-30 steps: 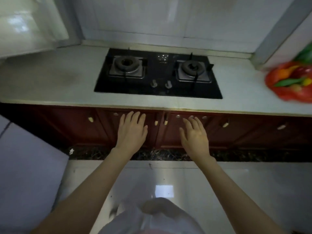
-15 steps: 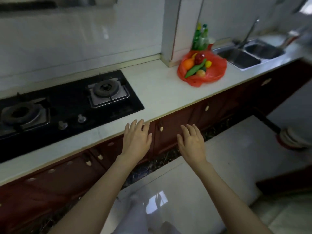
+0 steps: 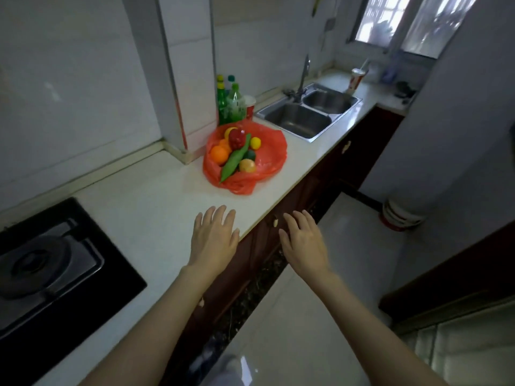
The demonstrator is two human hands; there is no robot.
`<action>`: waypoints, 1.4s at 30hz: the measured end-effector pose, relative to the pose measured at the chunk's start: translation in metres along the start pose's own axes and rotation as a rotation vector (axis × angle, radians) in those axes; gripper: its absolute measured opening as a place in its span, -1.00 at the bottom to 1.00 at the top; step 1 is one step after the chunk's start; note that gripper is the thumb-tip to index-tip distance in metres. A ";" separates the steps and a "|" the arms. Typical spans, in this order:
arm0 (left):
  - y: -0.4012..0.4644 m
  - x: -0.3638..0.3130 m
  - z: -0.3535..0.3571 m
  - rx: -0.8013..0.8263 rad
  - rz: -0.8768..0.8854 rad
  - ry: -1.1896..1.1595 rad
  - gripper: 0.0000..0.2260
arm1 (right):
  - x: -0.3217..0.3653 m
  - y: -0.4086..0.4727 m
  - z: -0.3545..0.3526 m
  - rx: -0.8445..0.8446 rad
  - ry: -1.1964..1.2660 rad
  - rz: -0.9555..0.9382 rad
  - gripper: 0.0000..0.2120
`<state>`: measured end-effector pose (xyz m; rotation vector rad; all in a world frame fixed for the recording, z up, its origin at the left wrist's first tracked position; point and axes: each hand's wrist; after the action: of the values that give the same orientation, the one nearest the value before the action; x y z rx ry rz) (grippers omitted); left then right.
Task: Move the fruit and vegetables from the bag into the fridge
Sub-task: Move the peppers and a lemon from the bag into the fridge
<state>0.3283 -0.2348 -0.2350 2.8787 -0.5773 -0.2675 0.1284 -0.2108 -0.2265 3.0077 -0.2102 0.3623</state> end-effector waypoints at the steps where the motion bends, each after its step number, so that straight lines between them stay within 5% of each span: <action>1: 0.018 0.004 0.004 0.009 0.008 -0.005 -0.59 | -0.002 0.015 0.001 -0.004 -0.002 0.017 -0.53; 12: 0.147 0.020 0.073 0.105 -0.008 -0.026 -0.60 | -0.038 0.154 0.047 0.113 -0.013 0.028 -0.54; 26: 0.325 -0.005 0.128 0.007 -0.410 -0.048 -0.64 | -0.112 0.400 0.070 0.198 0.015 -0.310 -0.56; 42: 0.434 0.074 0.147 0.069 -0.468 0.002 -0.49 | -0.101 0.488 0.102 0.286 0.078 -0.320 -0.57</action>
<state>0.2074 -0.6800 -0.2903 3.0439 0.1002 -0.3143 -0.0187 -0.6906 -0.3070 3.2171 0.3559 0.5130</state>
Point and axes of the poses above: each hand's wrist, its own y-axis towards the middle knuckle, its own z-axis out of the palm, x = y × z, and after that the axes turned 10 degrees about z, right-handed
